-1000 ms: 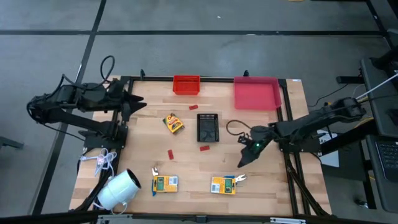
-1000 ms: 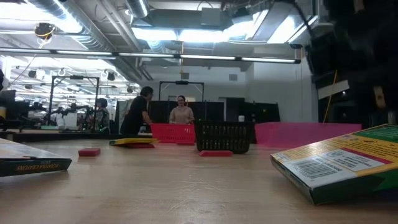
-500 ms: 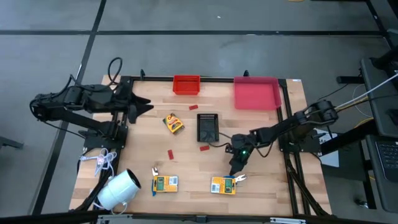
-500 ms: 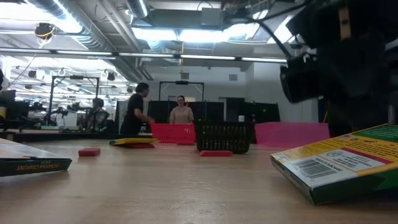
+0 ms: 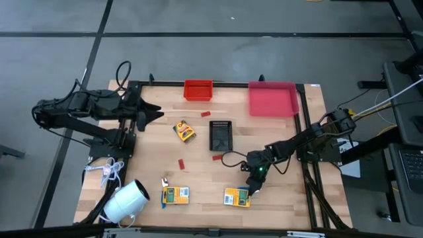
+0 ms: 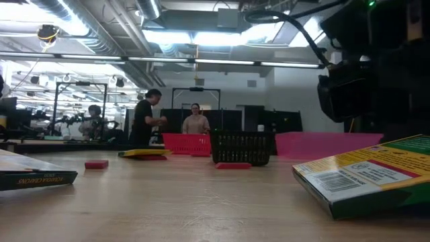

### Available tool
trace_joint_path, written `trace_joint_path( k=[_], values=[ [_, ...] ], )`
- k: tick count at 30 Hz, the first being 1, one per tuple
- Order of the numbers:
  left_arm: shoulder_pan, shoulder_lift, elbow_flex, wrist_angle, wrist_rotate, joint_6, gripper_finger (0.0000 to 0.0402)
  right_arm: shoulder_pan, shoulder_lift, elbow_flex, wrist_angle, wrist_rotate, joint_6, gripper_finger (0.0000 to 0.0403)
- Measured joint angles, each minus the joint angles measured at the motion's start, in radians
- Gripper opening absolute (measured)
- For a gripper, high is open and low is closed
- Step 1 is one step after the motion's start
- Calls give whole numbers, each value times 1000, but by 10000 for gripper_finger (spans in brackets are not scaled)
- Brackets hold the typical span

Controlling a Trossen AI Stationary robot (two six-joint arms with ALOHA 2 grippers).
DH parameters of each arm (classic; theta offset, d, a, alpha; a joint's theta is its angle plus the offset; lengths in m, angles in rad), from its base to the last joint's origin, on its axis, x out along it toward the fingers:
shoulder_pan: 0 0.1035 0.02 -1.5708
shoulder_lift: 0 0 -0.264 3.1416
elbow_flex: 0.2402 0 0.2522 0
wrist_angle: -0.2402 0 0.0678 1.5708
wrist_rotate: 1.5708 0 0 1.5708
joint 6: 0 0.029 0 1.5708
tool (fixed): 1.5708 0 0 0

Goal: Pick & Place School Supplies
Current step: Put the yellow crayon box into the red bin

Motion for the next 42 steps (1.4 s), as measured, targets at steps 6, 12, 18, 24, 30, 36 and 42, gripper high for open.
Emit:
trace_joint_path(
  k=[6,12,18,24,30,36,42],
  values=[
    [0,3,0,-2,0,18,198,5,0,0,23,30,12,153],
    [0,3,0,-3,1,19,198,5,0,0,41,44,15,117],
    [0,3,0,-3,1,29,198,8,0,0,59,37,7,34],
    [0,3,0,-3,1,37,197,15,0,0,95,21,5,6],
    [0,3,0,-4,1,45,196,22,0,49,152,22,18,3],
    [0,3,0,-4,-6,56,195,5,0,164,114,33,-57,2],
    [0,14,0,-32,-21,63,191,-72,0,281,7,56,-160,1]
  ],
)
